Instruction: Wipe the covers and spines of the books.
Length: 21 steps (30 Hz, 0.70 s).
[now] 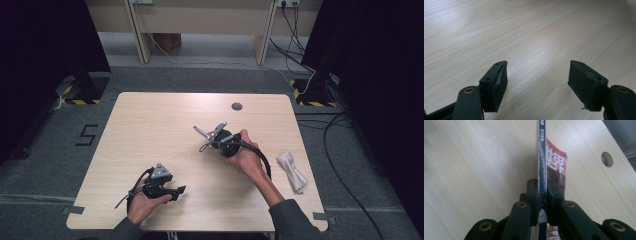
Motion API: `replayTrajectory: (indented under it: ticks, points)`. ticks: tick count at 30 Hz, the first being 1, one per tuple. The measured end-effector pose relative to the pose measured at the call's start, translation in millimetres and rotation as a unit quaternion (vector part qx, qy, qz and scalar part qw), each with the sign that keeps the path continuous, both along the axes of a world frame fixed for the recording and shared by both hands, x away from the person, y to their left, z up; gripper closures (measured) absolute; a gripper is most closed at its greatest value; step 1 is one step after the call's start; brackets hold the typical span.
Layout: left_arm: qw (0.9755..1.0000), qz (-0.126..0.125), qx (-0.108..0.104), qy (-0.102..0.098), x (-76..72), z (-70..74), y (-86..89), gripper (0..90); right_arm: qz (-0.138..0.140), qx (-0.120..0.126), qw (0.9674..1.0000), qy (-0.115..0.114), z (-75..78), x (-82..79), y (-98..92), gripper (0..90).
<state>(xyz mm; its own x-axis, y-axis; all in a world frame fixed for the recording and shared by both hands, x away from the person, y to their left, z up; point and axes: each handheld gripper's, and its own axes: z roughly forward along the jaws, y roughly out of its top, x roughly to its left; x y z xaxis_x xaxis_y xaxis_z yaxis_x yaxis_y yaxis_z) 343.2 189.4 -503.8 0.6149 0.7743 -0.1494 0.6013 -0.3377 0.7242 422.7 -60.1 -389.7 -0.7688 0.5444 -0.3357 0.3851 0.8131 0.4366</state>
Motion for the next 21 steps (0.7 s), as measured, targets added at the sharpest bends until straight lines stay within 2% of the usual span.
replayTrajectory:
  ticks: [4, 6, 21]
  points:
    - [1.0, 0.008, 0.003, 0.002, 0.7, -0.3, 6.9, 30.4, 0.001, -0.001, 1.0, 0.007, -8.6, -5.1, 2.7, 83.9]
    - [0.9999, 0.013, 0.007, 0.004, 1.5, -1.5, 10.8, 30.4, 0.01, -0.003, 0.9998, 0.015, -18.7, -9.5, 6.1, 83.7]
    - [0.9999, 0.01, 0.013, 0.0, 0.6, -1.2, 8.6, 30.4, 0.021, 0.009, 0.9988, 0.044, -59.2, -25.5, 19.1, 78.6]
